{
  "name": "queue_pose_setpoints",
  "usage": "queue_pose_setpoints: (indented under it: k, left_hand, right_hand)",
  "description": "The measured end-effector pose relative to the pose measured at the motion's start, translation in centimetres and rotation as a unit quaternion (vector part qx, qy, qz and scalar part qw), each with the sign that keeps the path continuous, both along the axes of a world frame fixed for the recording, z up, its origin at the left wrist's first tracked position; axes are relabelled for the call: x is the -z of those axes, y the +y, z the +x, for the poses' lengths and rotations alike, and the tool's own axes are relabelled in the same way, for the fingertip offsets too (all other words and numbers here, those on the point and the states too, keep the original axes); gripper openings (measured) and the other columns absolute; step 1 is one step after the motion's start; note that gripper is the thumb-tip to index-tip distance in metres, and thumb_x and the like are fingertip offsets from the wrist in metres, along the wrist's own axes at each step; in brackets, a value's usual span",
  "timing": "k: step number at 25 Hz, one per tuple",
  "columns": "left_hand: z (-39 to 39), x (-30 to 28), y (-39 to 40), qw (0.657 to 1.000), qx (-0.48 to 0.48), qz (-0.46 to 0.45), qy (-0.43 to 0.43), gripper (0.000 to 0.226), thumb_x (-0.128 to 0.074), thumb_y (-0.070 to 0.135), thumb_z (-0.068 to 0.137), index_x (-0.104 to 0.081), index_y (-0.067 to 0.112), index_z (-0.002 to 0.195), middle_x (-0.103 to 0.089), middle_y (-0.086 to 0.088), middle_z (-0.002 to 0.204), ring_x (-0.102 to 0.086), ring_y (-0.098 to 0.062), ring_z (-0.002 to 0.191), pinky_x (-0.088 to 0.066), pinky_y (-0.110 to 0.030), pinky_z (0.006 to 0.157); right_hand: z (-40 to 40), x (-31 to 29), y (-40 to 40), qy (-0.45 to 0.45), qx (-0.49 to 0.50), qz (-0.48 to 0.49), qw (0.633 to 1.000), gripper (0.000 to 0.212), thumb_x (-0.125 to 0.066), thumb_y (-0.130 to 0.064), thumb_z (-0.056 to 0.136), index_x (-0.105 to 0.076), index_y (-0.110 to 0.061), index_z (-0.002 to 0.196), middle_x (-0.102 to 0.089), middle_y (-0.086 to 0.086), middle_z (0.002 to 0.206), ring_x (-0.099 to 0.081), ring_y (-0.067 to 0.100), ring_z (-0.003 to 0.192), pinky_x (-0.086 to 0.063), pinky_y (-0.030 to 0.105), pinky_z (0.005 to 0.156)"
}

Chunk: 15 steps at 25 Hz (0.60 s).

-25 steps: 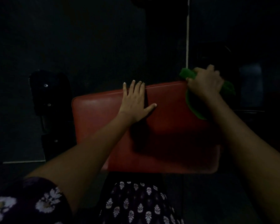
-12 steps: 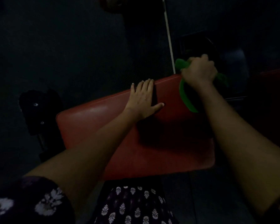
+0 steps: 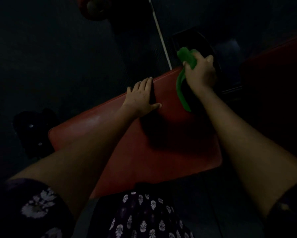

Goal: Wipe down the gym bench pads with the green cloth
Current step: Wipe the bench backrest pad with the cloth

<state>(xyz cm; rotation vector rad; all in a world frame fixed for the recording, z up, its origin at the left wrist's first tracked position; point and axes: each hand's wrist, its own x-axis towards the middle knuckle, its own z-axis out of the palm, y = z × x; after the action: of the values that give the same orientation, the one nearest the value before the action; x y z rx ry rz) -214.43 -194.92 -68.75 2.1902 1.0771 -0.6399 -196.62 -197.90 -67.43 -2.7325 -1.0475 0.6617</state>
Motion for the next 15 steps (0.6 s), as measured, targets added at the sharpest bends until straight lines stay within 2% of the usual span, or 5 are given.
queue_pose_setpoints:
  k: [3, 7, 11, 15]
  left_hand:
    - [0.2, -1.0, -0.2, 1.000, -0.017, -0.009, 0.006, 0.093, -0.056, 0.049, 0.088, 0.002, 0.010, 0.150, -0.006, -0.010, 0.158, -0.010, -0.029, 0.144, -0.012, -0.052, 0.115]
    - [0.1, -5.4, -0.5, 0.999, 0.014, -0.014, -0.036, 0.080, -0.054, 0.037, 0.092, -0.006, 0.012, 0.150, -0.013, -0.009, 0.157, -0.020, -0.028, 0.142, -0.017, -0.048, 0.114]
    - [-0.7, -13.3, -1.3, 0.989, 0.096, 0.021, -0.108, 0.077, -0.054, 0.031, 0.092, -0.009, 0.011, 0.150, -0.015, -0.008, 0.156, -0.022, -0.025, 0.141, -0.020, -0.047, 0.114]
    - [-1.5, -21.8, -1.7, 0.969, 0.194, 0.066, -0.134, 0.075, -0.049, 0.036, 0.093, -0.007, 0.012, 0.150, -0.014, -0.008, 0.157, -0.023, -0.024, 0.141, -0.020, -0.044, 0.113]
  right_hand:
    - [-1.9, -1.3, -1.7, 0.001, 0.014, -0.006, 1.000, 0.038, -0.054, -0.034, 0.091, -0.051, -0.022, 0.127, -0.041, 0.015, 0.128, -0.051, 0.034, 0.111, -0.044, 0.036, 0.087]
    - [-2.9, -5.6, -4.2, 0.102, 0.033, 0.014, 0.994, 0.039, -0.060, -0.033, 0.088, -0.057, -0.023, 0.126, -0.049, 0.016, 0.122, -0.050, 0.033, 0.113, -0.041, 0.032, 0.090]
    - [-5.1, -13.8, -8.3, 0.107, 0.065, 0.093, 0.988, 0.038, -0.063, -0.031, 0.087, -0.060, -0.023, 0.123, -0.052, 0.014, 0.112, -0.051, 0.030, 0.108, -0.041, 0.031, 0.084]
    - [-6.9, -23.0, -12.2, 0.083, 0.116, 0.156, 0.977, 0.039, -0.065, -0.030, 0.086, -0.060, -0.021, 0.124, -0.053, 0.011, 0.109, -0.053, 0.026, 0.102, -0.038, 0.027, 0.079]
